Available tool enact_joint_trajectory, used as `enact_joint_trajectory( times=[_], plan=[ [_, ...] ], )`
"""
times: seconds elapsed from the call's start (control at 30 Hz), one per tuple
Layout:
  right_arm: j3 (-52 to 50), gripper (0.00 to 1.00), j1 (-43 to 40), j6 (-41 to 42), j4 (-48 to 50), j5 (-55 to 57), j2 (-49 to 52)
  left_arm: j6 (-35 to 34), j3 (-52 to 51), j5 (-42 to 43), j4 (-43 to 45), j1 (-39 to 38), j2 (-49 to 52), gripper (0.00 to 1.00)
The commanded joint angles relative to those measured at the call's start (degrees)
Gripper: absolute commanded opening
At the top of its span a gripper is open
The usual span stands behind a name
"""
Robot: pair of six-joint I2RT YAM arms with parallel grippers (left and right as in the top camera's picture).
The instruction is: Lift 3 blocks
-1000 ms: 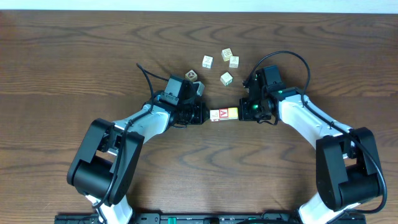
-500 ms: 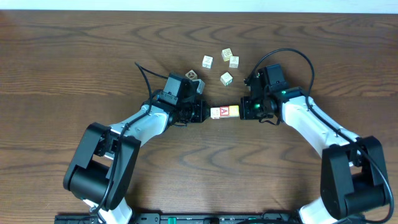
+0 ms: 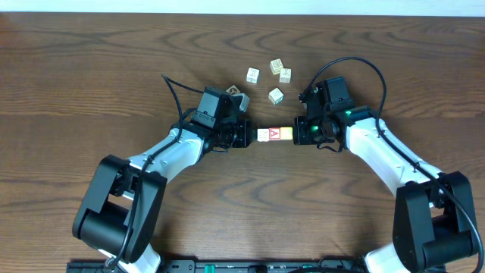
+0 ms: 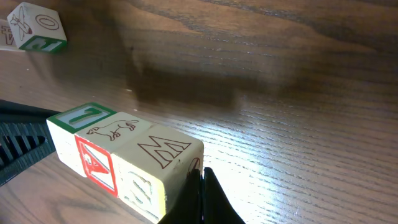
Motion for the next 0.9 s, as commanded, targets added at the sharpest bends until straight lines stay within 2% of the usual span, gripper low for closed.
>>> enact_joint_trajectory(
  times=[0.0,0.87],
  plan=[
    [1.42,0.01,0.35,-0.79,-0.02,-4.59,-1.03,-0.55,1.14,2.95,0.55,-0.98,-1.55,0.07],
    [1.42,0.01,0.35,0.83,-1.49,-4.59,-1.03,-1.36,1.14,2.97,0.55,-0.98,-3.13,0.07]
  ],
)
